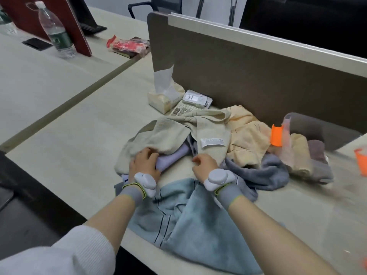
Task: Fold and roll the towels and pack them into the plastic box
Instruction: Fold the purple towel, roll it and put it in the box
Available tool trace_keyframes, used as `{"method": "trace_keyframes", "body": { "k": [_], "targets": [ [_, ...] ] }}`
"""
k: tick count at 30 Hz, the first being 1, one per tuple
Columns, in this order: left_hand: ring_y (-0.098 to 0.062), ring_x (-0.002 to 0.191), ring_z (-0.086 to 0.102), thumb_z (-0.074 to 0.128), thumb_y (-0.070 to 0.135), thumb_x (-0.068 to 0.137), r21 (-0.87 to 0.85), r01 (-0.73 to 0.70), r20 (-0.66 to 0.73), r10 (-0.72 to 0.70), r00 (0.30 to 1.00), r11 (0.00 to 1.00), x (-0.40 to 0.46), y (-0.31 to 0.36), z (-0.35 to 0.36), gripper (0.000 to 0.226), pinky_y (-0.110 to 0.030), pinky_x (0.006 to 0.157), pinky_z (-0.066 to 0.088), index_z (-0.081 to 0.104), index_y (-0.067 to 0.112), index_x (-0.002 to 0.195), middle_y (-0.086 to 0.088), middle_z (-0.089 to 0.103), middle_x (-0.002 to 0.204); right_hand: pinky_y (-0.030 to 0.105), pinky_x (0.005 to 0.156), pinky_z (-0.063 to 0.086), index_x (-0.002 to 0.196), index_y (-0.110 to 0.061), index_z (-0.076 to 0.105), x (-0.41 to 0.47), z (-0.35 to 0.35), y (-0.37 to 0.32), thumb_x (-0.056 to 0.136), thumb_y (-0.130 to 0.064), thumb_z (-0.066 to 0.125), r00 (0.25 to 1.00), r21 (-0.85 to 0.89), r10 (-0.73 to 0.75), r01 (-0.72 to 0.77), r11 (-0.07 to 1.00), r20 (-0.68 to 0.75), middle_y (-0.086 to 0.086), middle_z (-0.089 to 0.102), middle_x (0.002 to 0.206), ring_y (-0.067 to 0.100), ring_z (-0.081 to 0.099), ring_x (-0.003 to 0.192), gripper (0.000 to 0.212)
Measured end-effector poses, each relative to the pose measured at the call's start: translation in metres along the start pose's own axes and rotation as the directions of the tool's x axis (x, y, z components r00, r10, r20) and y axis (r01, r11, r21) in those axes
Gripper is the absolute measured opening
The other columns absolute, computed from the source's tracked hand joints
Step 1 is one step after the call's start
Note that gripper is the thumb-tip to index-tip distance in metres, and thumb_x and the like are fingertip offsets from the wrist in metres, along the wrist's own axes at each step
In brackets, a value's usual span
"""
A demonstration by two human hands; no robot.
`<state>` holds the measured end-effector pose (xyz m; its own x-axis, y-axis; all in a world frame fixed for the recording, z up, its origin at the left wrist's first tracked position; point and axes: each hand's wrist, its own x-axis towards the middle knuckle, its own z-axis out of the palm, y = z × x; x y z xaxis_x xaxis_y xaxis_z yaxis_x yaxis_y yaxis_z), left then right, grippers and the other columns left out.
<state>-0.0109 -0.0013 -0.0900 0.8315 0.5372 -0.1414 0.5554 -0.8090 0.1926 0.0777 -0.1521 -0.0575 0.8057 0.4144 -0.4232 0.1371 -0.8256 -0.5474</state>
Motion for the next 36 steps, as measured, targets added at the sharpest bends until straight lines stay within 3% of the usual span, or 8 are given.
{"method": "trace_keyframes", "body": {
  "k": [6,12,18,21,23,28,32,36],
  "targets": [
    [-0.020,0.127,0.040,0.058,0.048,0.081,0.080,-0.035,0.130,0.024,0.991,0.996,0.016,-0.012,0.001,0.048,-0.036,0.099,0.031,0.054,0.027,0.124,0.001,0.046,0.131,0.031,0.107,0.034,0.136,-0.013,0.045,0.011,0.011,-0.005,0.087,-0.004,0.047,0.995,-0.141,0.041,-0.054,0.989,-0.089,0.010,0.037,0.144,0.027,0.035,0.134,0.051],
    [-0.023,0.113,0.055,0.043,0.020,0.092,0.093,-0.081,0.171,0.064,0.983,0.992,0.022,0.002,-0.009,0.026,-0.030,0.088,0.036,0.060,0.022,0.112,-0.001,0.062,0.120,0.032,0.107,0.034,0.136,-0.012,0.045,0.014,0.006,-0.011,0.088,-0.004,0.047,0.997,-0.214,0.058,-0.069,0.974,-0.058,0.010,0.038,0.145,0.030,0.036,0.133,0.049],
    [-0.032,0.109,0.057,0.042,0.012,0.090,-0.066,-0.051,-0.065,0.047,0.997,0.996,0.042,0.010,-0.063,0.025,-0.036,0.084,0.044,0.056,0.009,0.111,-0.012,0.056,0.121,0.036,0.103,0.038,0.132,-0.024,0.046,0.017,-0.012,-0.012,0.087,-0.015,0.050,0.990,-0.303,0.040,-0.080,0.950,-0.138,0.008,0.044,0.138,0.030,0.038,0.130,0.047],
    [-0.034,0.110,0.055,0.043,0.007,0.093,-0.219,-0.059,-0.215,0.011,0.977,0.974,0.053,0.017,-0.098,0.026,-0.039,0.088,0.044,0.053,0.004,0.117,-0.017,0.052,0.123,0.038,0.103,0.035,0.127,-0.020,0.049,0.019,-0.024,-0.016,0.090,-0.019,0.048,0.981,-0.299,0.038,-0.094,0.949,-0.189,0.007,0.042,0.136,0.028,0.033,0.132,0.037],
    [-0.035,0.111,0.054,0.040,0.005,0.095,-0.262,-0.069,-0.228,0.007,0.974,0.963,0.059,0.022,-0.109,0.027,-0.038,0.089,0.044,0.052,0.000,0.119,-0.020,0.050,0.126,0.040,0.105,0.034,0.128,-0.023,0.050,0.023,-0.028,-0.017,0.089,-0.024,0.050,0.983,-0.338,0.042,-0.102,0.936,-0.180,0.004,0.042,0.136,0.025,0.030,0.134,0.039],
    [-0.037,0.103,0.056,0.041,0.006,0.092,-0.113,-0.070,0.018,0.072,0.997,0.991,0.060,0.015,-0.094,0.024,-0.036,0.083,0.042,0.052,0.006,0.113,-0.017,0.042,0.123,0.037,0.108,0.025,0.123,-0.026,0.055,0.024,-0.025,-0.013,0.095,-0.029,0.041,0.991,-0.430,-0.013,-0.045,0.902,-0.132,0.004,0.040,0.137,0.024,0.026,0.136,0.032],
    [-0.034,0.109,0.053,0.047,0.008,0.087,-0.004,-0.089,0.198,0.088,0.976,0.996,0.054,0.006,-0.066,0.026,-0.036,0.092,0.045,0.052,0.014,0.112,-0.015,0.041,0.125,0.045,0.105,0.026,0.132,-0.032,0.043,0.025,-0.013,0.001,0.095,-0.027,0.040,0.993,-0.476,0.005,-0.060,0.877,-0.115,0.001,0.026,0.145,0.021,0.020,0.138,0.037],
    [-0.027,0.124,0.040,0.049,0.018,0.087,0.111,-0.114,0.167,0.095,0.981,0.987,0.056,0.014,-0.055,0.040,-0.034,0.100,0.034,0.051,0.023,0.127,-0.006,0.041,0.131,0.040,0.102,0.031,0.134,-0.034,0.038,0.026,-0.015,0.011,0.095,-0.019,0.042,0.975,-0.441,0.043,-0.137,0.887,-0.217,0.002,0.026,0.145,0.023,0.031,0.132,0.042]
  ]
}}
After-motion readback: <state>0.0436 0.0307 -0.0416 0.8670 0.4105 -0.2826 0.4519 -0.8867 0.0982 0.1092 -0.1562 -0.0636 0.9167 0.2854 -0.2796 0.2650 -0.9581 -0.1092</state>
